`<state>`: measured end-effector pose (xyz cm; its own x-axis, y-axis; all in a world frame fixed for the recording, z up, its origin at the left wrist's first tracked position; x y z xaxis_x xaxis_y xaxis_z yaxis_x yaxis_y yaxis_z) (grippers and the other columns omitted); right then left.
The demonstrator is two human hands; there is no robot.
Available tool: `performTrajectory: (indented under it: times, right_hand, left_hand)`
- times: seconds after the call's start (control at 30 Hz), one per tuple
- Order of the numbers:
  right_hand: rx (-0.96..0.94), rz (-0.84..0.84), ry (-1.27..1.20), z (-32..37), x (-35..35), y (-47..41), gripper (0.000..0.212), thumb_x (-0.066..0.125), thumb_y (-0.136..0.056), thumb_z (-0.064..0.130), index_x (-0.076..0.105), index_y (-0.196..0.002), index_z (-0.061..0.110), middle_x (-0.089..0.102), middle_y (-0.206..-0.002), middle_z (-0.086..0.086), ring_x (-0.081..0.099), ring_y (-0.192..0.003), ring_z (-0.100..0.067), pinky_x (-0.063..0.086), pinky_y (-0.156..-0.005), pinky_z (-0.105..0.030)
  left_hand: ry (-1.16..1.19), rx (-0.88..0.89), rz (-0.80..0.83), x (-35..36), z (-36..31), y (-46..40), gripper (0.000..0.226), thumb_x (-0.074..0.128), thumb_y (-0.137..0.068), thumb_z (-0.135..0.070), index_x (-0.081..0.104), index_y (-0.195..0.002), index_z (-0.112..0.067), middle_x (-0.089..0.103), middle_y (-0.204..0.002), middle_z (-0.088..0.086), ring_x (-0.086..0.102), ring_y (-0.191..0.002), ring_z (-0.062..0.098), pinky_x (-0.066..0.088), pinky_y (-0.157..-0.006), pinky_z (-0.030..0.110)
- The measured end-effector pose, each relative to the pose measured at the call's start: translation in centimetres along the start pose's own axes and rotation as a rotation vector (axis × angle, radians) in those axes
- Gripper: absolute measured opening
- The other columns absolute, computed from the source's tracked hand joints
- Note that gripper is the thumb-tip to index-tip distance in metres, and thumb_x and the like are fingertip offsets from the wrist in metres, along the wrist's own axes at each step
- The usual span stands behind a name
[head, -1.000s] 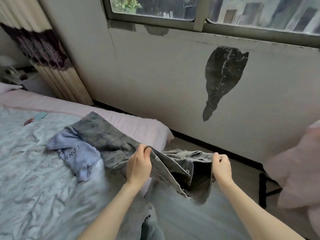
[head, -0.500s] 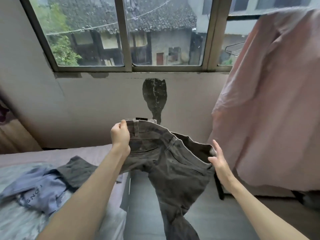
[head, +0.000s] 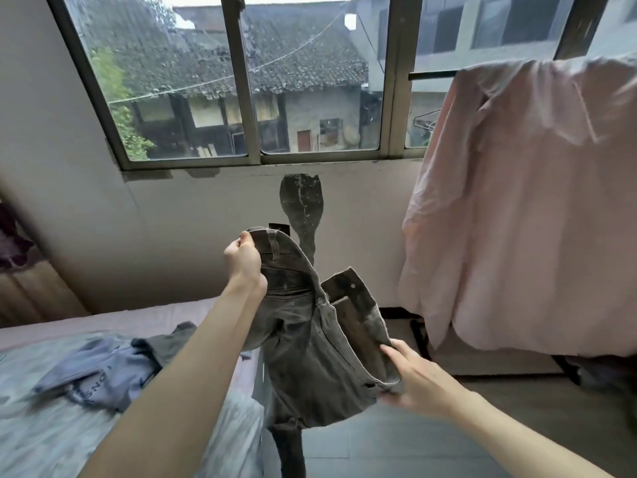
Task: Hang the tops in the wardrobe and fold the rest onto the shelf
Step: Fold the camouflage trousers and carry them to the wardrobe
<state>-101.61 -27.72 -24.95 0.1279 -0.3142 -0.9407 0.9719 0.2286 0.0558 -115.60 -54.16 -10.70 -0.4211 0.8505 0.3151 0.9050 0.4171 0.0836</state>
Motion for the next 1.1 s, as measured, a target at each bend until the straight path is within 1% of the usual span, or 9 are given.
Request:
performTrajectory:
  times: [0.07, 0.13, 0.37, 0.47, 0.6, 0.73, 0.87, 1.0, 1.1]
  right_hand:
    - [0.073, -0.143, -0.102, -0.7, -1.2, -0.3, 0.035, 0.056, -0.089, 0.025, 0.058, -0.117, 0.006, 0.050, -0.130, 0.002, 0.057, -0.110, -0.026, 0.042, -0.088, -0.032]
    - [0.146, -0.274, -0.216, -1.8, -2.6, -0.7, 0.015, 0.052, -0.087, 0.006, 0.065, -0.090, -0.003, 0.062, -0.105, -0.010, 0.060, -0.095, -0.029, 0.040, -0.080, -0.033]
    - [0.416, -0.490, -0.367, -8.5, -8.1, 0.5, 0.010, 0.055, -0.085, 0.012, 0.064, -0.080, 0.010, 0.065, -0.086, -0.007, 0.057, -0.086, -0.027, 0.040, -0.072, -0.032]
    - [0.511, -0.641, -0.408, -11.1, -12.0, 1.1, 0.012, 0.058, -0.085, 0.017, 0.067, -0.080, 0.010, 0.069, -0.086, -0.013, 0.057, -0.084, -0.033, 0.035, -0.069, -0.030]
    - [0.539, -0.784, -0.487, -12.8, -17.2, 1.4, 0.016, 0.059, -0.084, 0.019, 0.059, -0.071, 0.010, 0.066, -0.081, -0.017, 0.054, -0.080, -0.033, 0.037, -0.068, -0.033]
    - [0.602, -0.890, -0.511, -14.7, -22.4, 3.2, 0.025, 0.057, -0.079, 0.030, 0.051, -0.064, 0.011, 0.060, -0.076, -0.013, 0.051, -0.079, -0.033, 0.035, -0.067, -0.033]
    - [0.602, -0.961, -0.516, -15.7, -26.6, 4.9, 0.023, 0.059, -0.079, 0.028, 0.050, -0.064, 0.012, 0.056, -0.066, -0.006, 0.051, -0.075, -0.032, 0.035, -0.064, -0.032]
    - [0.595, -0.901, -0.632, -16.4, -28.5, 5.6, 0.026, 0.060, -0.079, 0.026, 0.046, -0.061, 0.014, 0.049, -0.061, 0.000, 0.046, -0.069, -0.026, 0.035, -0.061, -0.031]
    - [0.607, -0.822, -0.732, -17.0, -27.5, 6.2, 0.021, 0.060, -0.081, 0.023, 0.052, -0.065, 0.012, 0.051, -0.065, -0.003, 0.047, -0.066, -0.023, 0.036, -0.055, -0.028]
  left_hand:
    - [-0.007, 0.000, 0.060, 0.8, -0.2, 1.0, 0.025, 0.038, -0.102, -0.023, 0.055, -0.101, -0.005, 0.058, -0.085, 0.005, 0.056, -0.092, 0.024, 0.048, -0.097, 0.046]
    - [-0.086, 0.034, 0.082, 1.3, -0.8, 1.6, 0.026, 0.036, -0.103, -0.024, 0.054, -0.103, -0.005, 0.057, -0.097, 0.009, 0.055, -0.096, 0.026, 0.045, -0.100, 0.047]
    - [-0.697, 0.325, 0.195, 1.9, -2.5, 3.9, 0.034, 0.029, -0.104, -0.030, 0.049, -0.114, -0.004, 0.053, -0.100, 0.007, 0.048, -0.095, 0.022, 0.035, -0.083, 0.030]
    - [-0.904, 0.392, 0.337, 2.6, -2.1, 6.1, 0.051, 0.035, -0.095, -0.054, 0.048, -0.109, -0.006, 0.060, -0.099, 0.009, 0.055, -0.096, 0.028, 0.042, -0.085, 0.037]
    - [-0.918, 0.362, 0.622, 5.5, -2.1, 10.0, 0.079, 0.047, -0.063, -0.087, 0.045, -0.104, -0.019, 0.056, -0.087, -0.006, 0.055, -0.079, 0.011, 0.042, -0.069, 0.027]
    - [-0.952, 0.350, 0.730, 7.9, -1.3, 10.9, 0.069, 0.082, -0.061, -0.048, 0.041, -0.109, -0.021, 0.057, -0.091, -0.004, 0.055, -0.081, 0.010, 0.045, -0.070, 0.022]
    - [-0.884, 0.471, 0.395, 10.0, -2.1, 10.4, 0.035, 0.084, -0.067, -0.027, 0.064, -0.095, -0.020, 0.066, -0.085, -0.004, 0.058, -0.083, 0.015, 0.045, -0.068, 0.022]
    - [-0.687, 0.142, 0.401, 13.3, 0.3, 10.3, 0.008, 0.079, -0.069, -0.024, 0.072, -0.072, -0.021, 0.071, -0.081, 0.005, 0.064, -0.082, 0.024, 0.052, -0.080, 0.034]
    - [-0.610, -0.006, 0.424, 15.7, 2.7, 11.5, 0.017, 0.076, -0.066, -0.021, 0.065, -0.059, -0.010, 0.067, -0.071, 0.011, 0.062, -0.074, 0.026, 0.053, -0.079, 0.037]
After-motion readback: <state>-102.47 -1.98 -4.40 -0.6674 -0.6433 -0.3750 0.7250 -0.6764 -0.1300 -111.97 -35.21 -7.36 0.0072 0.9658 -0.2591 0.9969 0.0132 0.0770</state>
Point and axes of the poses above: each hand's wrist, its own y-axis away from the middle knuckle, its own x-axis out of the palm, z = x × y, the point moved 7 cm from there along -y, towards the middle knuckle
